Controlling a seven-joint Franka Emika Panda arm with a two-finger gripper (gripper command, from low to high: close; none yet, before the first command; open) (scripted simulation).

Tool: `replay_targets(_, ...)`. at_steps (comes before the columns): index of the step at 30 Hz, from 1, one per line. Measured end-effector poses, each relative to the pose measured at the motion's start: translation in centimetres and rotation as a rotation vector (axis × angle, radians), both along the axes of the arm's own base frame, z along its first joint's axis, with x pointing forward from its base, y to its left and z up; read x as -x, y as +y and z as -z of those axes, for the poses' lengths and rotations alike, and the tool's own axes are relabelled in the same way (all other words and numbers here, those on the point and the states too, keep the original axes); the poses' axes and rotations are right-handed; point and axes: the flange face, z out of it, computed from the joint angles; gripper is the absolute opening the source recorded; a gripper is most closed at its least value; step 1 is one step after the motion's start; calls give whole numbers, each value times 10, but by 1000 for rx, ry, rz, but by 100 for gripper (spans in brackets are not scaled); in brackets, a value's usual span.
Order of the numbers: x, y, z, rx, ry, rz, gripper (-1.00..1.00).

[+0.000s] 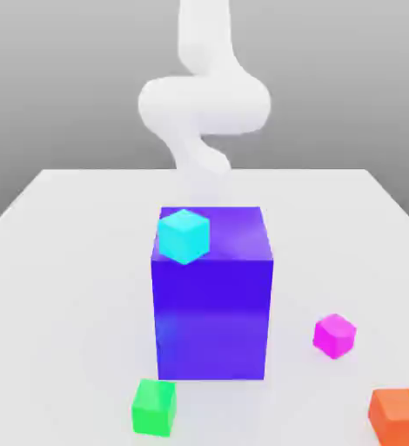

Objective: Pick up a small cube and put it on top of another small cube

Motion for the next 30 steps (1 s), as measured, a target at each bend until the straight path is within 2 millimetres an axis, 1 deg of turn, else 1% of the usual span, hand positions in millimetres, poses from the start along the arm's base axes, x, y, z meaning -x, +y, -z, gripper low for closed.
replay_targets(2,-11,-3,50,-56,130,100,0)
replay_targets(4,-16,-8,100,-107,258,210,0)
replay_targets(6,-16,-14,150,-153,387,329,0)
replay_targets(9,-5,-23,220,-205,569,511,0)
replay_targets(11,-1,-25,255,-217,623,568,0)
replay_targets(14,0,-26,298,-220,639,585,0)
replay_targets(15,1,-26,307,-220,640,586,-100)
replay_targets(20,1,-26,307,-226,639,584,-100)
replay_targets(21,2,-26,311,-225,640,585,-100)
replay_targets(22,1,-26,307,-225,640,586,-100)
replay_targets(23,1,-26,298,-225,640,586,-100)
replay_targets(26,1,-26,261,-226,640,586,-100)
replay_targets(27,1,-23,253,-223,642,569,-100)
replay_targets(30,-3,-2,257,-198,653,435,-100)
